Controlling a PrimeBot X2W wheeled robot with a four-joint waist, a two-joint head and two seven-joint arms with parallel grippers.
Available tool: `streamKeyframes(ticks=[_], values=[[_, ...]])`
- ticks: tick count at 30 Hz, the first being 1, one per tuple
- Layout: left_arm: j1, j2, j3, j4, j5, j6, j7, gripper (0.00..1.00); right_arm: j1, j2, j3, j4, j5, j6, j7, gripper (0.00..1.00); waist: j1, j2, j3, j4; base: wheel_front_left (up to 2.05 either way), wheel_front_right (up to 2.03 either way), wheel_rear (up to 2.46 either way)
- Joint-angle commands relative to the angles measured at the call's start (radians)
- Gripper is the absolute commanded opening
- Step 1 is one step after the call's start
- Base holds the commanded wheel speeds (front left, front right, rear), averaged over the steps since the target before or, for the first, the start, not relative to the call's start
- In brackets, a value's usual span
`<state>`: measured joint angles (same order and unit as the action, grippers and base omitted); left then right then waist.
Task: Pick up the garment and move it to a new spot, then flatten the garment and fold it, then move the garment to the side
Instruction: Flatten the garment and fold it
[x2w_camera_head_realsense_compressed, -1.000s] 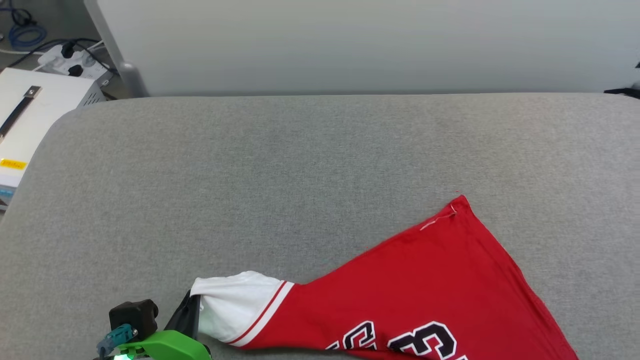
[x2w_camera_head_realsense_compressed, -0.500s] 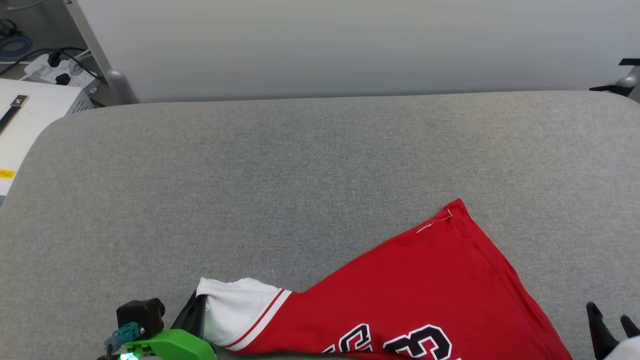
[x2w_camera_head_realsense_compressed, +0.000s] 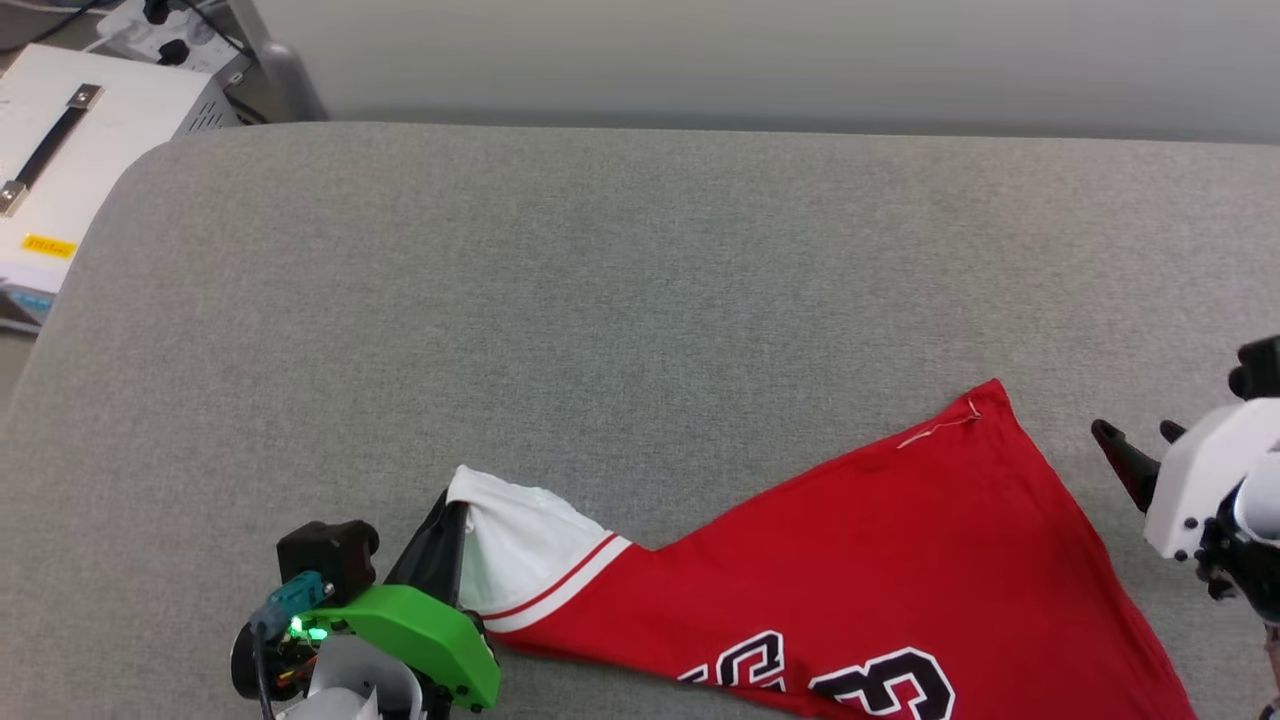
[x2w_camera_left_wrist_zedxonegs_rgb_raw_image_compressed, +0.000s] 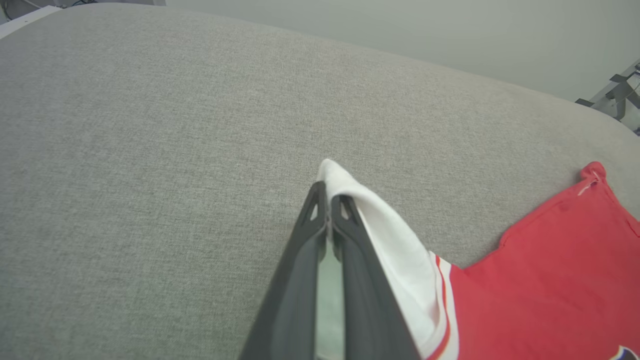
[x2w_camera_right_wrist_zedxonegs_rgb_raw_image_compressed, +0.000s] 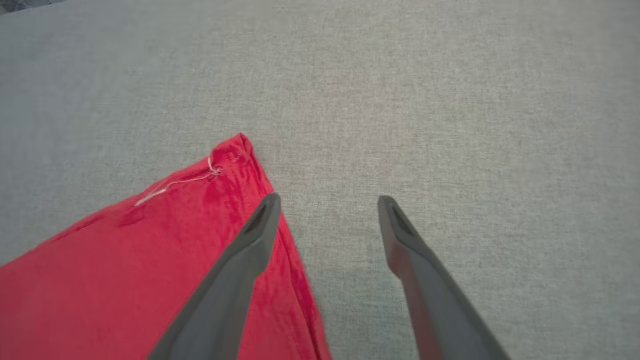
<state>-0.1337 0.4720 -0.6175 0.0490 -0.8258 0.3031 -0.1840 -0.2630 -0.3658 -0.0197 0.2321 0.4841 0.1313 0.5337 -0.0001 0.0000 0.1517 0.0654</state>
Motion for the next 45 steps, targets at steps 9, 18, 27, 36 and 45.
streamKeyframes(ticks=[9, 18, 27, 36, 45], values=[[-0.097, -0.037, -0.029, 0.006, 0.047, -0.038, -0.009, 0.0, -0.215, -0.126, 0.261, 0.127, 0.093, -0.001, 0.135, 1.0, 0.0001, 0.0, 0.105, 0.11, 0.0, 0.0, 0.0], [-0.129, -0.057, -0.025, 0.03, 0.053, -0.05, -0.03, 0.0, -0.25, -0.129, 0.436, 0.281, 0.209, -0.001, 0.188, 1.0, 0.0001, 0.0, 0.148, 0.126, 0.0, 0.0, 0.0], [-0.128, -0.063, -0.02, 0.042, 0.049, -0.051, -0.04, 0.0, -0.249, -0.138, 0.512, 0.339, 0.295, -0.001, 0.217, 0.0, 0.0001, 0.0, 0.138, 0.135, 0.0, 0.0, 0.0], [-0.107, -0.03, 0.01, 0.049, 0.035, -0.039, -0.043, 0.0, -0.3, -0.156, 0.456, 0.338, 0.323, -0.001, 0.07, 0.0, 0.0001, 0.0, 0.058, 0.105, 0.0, 0.0, 0.0], [-0.215, 0.034, 0.066, 0.087, 0.008, -0.092, -0.011, 0.0, -0.345, -0.168, 0.396, 0.35, 0.291, -0.001, -0.062, 0.0, 0.0001, 0.0, -0.023, 0.033, 0.0, 0.0, 0.0]])
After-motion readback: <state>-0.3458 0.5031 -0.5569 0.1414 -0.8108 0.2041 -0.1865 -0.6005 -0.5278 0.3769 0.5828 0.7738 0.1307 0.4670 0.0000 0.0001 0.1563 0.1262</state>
